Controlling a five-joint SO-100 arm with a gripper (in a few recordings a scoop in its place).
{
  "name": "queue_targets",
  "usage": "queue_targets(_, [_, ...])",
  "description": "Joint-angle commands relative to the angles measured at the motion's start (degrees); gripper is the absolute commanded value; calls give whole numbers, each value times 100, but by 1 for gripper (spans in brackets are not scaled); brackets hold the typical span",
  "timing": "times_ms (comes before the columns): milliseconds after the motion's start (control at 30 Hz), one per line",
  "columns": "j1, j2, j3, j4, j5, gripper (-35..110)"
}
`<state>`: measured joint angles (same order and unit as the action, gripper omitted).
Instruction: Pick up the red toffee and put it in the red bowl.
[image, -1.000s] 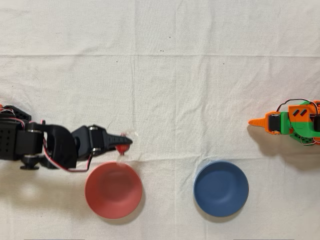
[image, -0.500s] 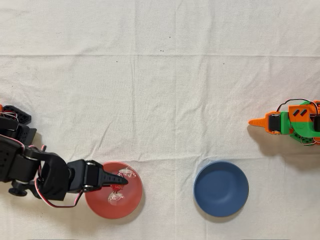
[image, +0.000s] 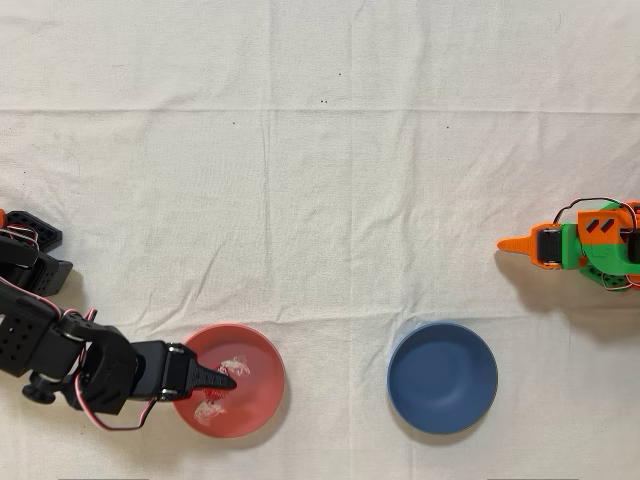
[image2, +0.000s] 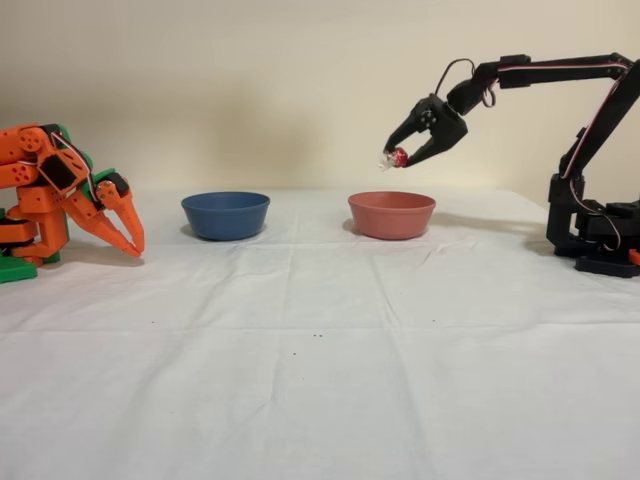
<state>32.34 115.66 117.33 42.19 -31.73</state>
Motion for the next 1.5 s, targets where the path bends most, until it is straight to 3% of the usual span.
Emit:
queue_targets(0, [114,334,246,-299,-70,10])
queue_targets(800, [123,-1055,360,-1485,-53,11])
queue_targets(1167, [343,-624,545,-1591,158,29])
queue_targets(1467, [483,-738,290,-1371,97,34])
